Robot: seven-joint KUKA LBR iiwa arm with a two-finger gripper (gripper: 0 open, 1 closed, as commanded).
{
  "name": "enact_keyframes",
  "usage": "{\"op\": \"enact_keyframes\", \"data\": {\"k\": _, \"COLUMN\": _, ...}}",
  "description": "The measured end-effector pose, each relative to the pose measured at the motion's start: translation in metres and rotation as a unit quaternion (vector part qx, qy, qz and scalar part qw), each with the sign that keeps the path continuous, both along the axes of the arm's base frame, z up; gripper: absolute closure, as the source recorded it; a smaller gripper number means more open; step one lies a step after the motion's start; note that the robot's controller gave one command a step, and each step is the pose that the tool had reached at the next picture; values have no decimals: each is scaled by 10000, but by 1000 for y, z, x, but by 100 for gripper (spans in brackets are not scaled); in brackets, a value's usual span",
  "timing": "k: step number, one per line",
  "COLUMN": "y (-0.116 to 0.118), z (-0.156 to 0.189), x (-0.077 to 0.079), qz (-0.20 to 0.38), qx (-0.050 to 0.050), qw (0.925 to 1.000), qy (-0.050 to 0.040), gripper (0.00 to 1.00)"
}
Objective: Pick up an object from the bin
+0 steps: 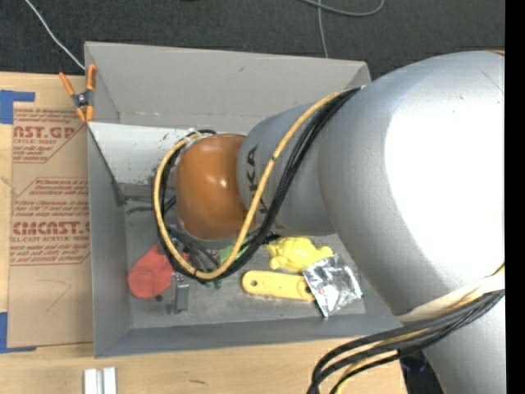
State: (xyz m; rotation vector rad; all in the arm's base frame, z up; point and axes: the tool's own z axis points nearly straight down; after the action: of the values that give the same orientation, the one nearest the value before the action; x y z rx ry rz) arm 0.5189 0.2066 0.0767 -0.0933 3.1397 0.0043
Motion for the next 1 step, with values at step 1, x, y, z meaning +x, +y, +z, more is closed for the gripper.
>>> {"op": "enact_keyframes", "data": {"k": 1, "y": 41, "z": -7, "x": 38, "qz": -130, "qx": -10, "qw": 9999, "qy": 55, "gripper": 0}}
